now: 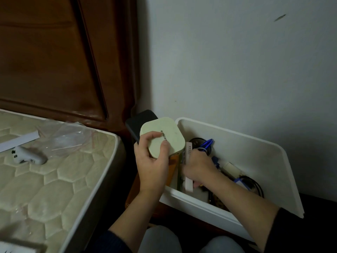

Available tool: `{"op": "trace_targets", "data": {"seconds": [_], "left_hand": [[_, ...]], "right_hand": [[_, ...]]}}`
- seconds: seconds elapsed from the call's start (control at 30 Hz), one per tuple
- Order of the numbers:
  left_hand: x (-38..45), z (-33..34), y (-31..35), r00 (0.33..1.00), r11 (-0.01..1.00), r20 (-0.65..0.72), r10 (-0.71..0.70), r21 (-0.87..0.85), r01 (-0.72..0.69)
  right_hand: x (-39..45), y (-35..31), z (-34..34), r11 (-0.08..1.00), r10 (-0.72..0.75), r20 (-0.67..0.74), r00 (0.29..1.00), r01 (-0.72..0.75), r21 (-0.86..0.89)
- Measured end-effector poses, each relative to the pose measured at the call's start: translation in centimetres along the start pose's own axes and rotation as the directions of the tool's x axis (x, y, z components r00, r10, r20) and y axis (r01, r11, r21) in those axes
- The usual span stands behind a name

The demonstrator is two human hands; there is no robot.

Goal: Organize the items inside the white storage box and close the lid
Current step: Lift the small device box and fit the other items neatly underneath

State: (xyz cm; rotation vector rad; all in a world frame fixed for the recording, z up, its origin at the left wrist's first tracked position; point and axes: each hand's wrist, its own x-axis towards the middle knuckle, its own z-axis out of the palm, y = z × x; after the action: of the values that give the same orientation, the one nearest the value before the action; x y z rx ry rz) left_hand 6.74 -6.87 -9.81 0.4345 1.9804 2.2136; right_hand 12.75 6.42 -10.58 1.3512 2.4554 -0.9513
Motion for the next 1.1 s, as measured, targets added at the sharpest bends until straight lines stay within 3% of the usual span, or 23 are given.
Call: {"op": "trace_targets", "data": {"seconds": [0.4, 0.5, 0.6, 0.73, 0.87, 1.1], "left_hand": [[0.3, -0.3, -0.2, 0.999, 0.999, -0.007, -0.031, -0.035, 0.031], [0.3, -0.3, -0.1, 0.999, 0.998, -0.01, -0.042, -0.046, 0.041], [0.2, -0.3, 0.1, 0.999, 0.997, 0.002, -0.045, -0.056, 0.045], [0.0, -0.3, 0.2, 0.999, 0.992, 0.007, -0.04, -0.118, 0.041], [0.0, -0.2, 0.3, 1.0, 0.993, 0.015, -0.023, -0.114, 0.024], [0.2, -0.4, 0.0, 0.998, 0.998, 0.056, -0.036, -0.044, 0.039]], "right_hand": [[1.8, -0.9, 3.0, 0.971, 0.14, 0.089, 0.986, -0.154, 0.184], [2.2, -1.6, 3.6, 0.94, 0.173, 0.206, 0.963, -0.224, 0.257], [2.5, -1.0, 4.0, 0.938, 0.114, 0.35, 0.93, -0.218, 0.272], [2.4, 0.8, 4.0, 0.862, -0.052, 0.516, 0.855, -0.223, 0.456], [2.2, 1.2, 4.0, 0.844, -0.108, 0.49, 0.865, -0.181, 0.505], [1.8, 1.5, 3.2, 0.893, -0.047, 0.483, 0.874, -0.18, 0.413]]}}
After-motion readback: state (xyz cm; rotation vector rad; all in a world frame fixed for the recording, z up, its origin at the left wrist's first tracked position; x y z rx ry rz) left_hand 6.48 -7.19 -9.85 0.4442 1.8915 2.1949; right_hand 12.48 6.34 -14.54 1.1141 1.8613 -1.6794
